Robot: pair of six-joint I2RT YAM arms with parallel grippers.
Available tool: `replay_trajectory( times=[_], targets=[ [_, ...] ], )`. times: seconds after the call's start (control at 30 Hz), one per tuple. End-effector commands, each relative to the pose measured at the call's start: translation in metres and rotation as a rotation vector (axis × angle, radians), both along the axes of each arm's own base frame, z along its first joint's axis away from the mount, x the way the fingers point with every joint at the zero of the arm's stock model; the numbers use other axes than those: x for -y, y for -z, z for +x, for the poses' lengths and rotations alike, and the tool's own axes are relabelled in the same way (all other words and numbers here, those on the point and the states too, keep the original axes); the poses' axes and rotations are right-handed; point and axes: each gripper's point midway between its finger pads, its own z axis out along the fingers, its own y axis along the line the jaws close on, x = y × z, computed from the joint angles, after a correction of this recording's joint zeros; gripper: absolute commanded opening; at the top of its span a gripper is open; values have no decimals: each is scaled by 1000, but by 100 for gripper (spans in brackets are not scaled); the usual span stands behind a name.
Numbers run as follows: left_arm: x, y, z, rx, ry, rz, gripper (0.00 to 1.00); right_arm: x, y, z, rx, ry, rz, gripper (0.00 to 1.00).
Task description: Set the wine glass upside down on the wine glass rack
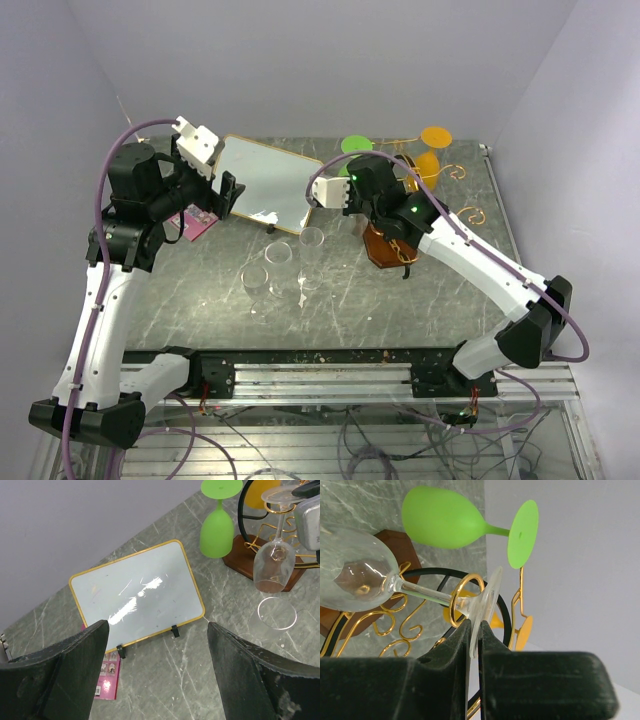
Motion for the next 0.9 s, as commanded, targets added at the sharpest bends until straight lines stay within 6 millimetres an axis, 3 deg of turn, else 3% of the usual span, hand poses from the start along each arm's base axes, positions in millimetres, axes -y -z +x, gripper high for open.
replay_trajectory(
  times=[0.0, 0.53, 0.87],
  targets=[
    [-1, -4, -4, 20, -2, 8, 90, 6, -12, -5, 29, 4, 4, 8],
    [-1, -3, -5, 22, 2, 12, 90, 8, 5, -9, -29, 15, -23, 16],
    [-3, 3, -3, 14, -9, 29, 91, 12, 7, -11, -38, 23, -28, 32]
  ],
)
